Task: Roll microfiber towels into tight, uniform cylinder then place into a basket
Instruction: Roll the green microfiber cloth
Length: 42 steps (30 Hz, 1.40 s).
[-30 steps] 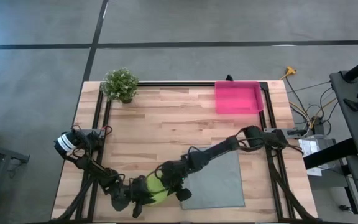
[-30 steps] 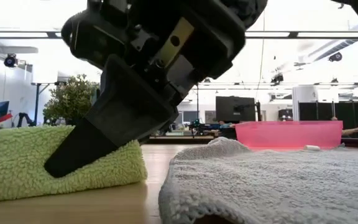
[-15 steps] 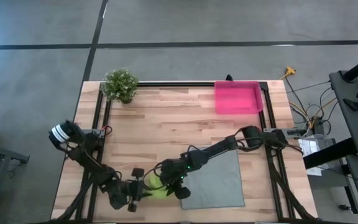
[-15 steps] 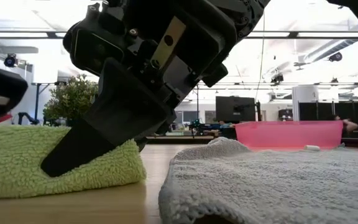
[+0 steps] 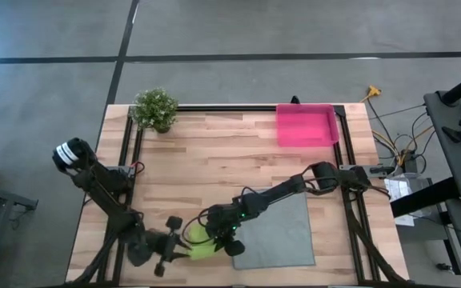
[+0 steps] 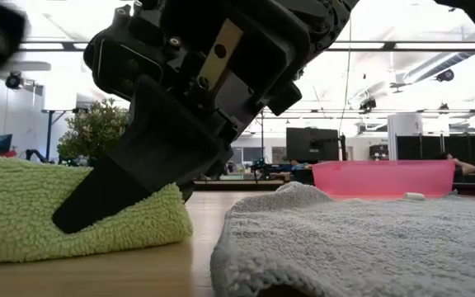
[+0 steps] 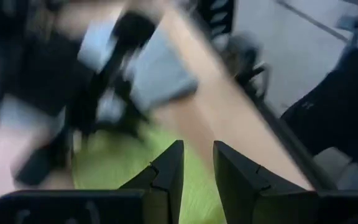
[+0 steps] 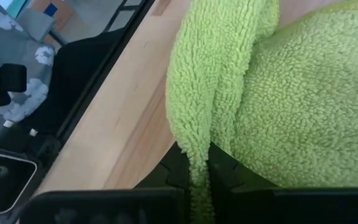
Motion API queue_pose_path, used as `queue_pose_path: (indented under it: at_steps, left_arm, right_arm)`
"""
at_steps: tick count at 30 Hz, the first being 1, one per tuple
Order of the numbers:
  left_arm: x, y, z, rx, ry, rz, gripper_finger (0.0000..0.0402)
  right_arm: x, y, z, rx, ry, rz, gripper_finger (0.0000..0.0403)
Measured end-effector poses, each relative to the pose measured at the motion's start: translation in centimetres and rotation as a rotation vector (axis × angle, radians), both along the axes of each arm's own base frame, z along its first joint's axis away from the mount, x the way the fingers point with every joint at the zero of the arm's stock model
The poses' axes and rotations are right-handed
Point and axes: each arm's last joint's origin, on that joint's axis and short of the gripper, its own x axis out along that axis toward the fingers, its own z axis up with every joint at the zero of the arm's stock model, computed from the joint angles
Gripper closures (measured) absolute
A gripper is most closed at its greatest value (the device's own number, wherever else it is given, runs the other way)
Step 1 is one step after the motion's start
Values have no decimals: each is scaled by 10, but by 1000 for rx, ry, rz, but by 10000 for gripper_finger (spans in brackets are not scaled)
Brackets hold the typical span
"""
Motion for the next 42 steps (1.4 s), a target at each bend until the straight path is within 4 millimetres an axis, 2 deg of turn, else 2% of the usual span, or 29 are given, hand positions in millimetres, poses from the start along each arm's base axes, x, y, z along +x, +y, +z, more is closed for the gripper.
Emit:
queue_pose_path:
  at_steps: [3,5,11,15,21,26,34,39,42]
  left_arm:
    - [-3,-8,11,138,-129,-38,336]
    - [0,-10,13,187,-145,-42,345]
    - [10,-12,-11,377,-14,-89,360]
    - [16,-16,-20,487,28,-107,361]
    - [16,-13,-28,508,61,-85,347]
    - [20,-7,-50,472,159,-18,314]
    - [27,-12,-78,494,213,-36,275]
    - [28,-10,-88,436,269,-47,272]
    - [29,-9,-90,388,293,-43,272]
  right_arm:
    - [1,0,1,14,5,-18,390]
    - [2,1,2,37,14,-43,390]
    - [8,-2,6,144,78,-153,390]
    - [8,-2,7,171,107,-184,386]
    - [10,-2,7,163,111,-246,380]
    - [10,-1,7,150,100,-272,378]
    - [6,14,5,53,23,-312,373]
    - [4,19,5,-20,-29,-361,347]
    - [4,21,13,-52,-68,-377,320]
